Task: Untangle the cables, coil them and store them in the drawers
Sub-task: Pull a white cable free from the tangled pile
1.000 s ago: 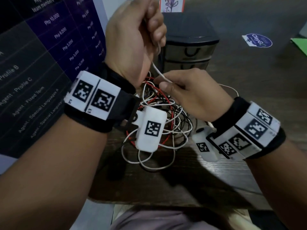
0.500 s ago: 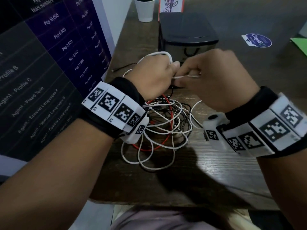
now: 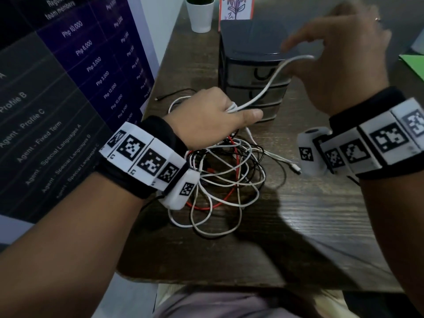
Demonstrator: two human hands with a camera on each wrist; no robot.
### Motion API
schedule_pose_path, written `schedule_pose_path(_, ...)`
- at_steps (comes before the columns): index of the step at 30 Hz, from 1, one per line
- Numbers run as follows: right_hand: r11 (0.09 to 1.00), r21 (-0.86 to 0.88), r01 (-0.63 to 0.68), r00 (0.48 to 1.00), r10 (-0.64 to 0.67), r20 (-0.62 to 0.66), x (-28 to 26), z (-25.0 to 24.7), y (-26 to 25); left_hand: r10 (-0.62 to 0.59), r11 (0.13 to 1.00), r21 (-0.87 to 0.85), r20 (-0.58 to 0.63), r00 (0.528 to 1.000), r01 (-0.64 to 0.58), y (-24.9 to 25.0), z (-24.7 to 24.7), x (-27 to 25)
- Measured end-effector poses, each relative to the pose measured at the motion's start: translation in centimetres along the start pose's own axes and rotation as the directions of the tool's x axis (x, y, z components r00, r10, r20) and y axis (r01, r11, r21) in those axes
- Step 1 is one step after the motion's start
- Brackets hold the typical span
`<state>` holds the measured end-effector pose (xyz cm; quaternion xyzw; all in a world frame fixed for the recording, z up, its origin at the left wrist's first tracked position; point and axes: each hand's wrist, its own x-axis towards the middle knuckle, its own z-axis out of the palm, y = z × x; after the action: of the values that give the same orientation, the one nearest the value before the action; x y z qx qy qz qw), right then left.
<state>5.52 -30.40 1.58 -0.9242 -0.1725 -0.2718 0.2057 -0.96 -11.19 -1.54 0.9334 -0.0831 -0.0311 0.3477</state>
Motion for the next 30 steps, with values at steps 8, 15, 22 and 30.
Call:
schedule_pose_path(8,0.997,-0.073,0.011,1.000,-0.010,0.011,-0.8,1.7,-0.4,0.138,0.834,-0.536,-0.023,0.990,-0.129,0.8,0.3,-0.5)
schedule_pose_path(15,0.943,0.140,0.302,0.952,-0.305,0.005,-2.9,3.8,-1.6,0.112,0.710,-0.693,-0.070,0.991,-0.129,1.6,-0.5,-0.7)
schedule_pose_path(22,0.815,0.555,0.167,0.983,-0.181,-0.030,-3.3,4.4,-2.4,0.203,0.547,-0.818,-0.080,0.976,-0.181,1.8,-1.2,-0.8)
schedule_pose_path(30,0.436,0.886,0.159,0.986,-0.021,-0.166,-3.3,3.8,-2.7,0.100,0.323,-0.917,-0.214,0.972,-0.235,1.1,-2.2,-0.4)
